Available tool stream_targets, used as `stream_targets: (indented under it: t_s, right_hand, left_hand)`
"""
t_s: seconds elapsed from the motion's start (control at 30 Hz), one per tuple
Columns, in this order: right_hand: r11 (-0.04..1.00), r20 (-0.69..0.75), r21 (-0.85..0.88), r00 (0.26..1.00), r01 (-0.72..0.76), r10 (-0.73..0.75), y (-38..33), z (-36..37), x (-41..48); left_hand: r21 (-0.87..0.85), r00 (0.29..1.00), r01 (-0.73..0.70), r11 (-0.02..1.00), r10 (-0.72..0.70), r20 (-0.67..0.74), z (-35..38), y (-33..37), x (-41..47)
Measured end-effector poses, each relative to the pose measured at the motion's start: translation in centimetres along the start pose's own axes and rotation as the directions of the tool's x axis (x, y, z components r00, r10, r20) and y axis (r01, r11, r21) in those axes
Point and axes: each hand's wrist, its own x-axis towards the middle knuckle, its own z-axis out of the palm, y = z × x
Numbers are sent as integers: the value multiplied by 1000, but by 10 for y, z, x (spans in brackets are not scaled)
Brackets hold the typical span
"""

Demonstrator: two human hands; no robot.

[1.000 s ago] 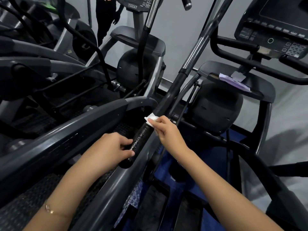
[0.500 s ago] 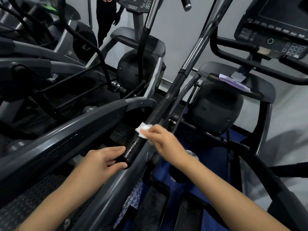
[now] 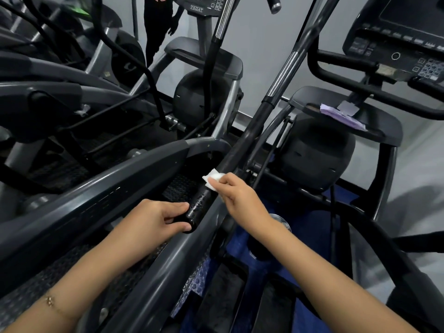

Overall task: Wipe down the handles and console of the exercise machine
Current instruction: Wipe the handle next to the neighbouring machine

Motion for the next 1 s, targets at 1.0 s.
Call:
stream_targets:
  t_s: [1.0]
  right_hand:
    - [967,-203,121,948,-224,245,-54,24,-32]
  left_hand:
    - [61,999,43,997,-43,0,-6,11,-12]
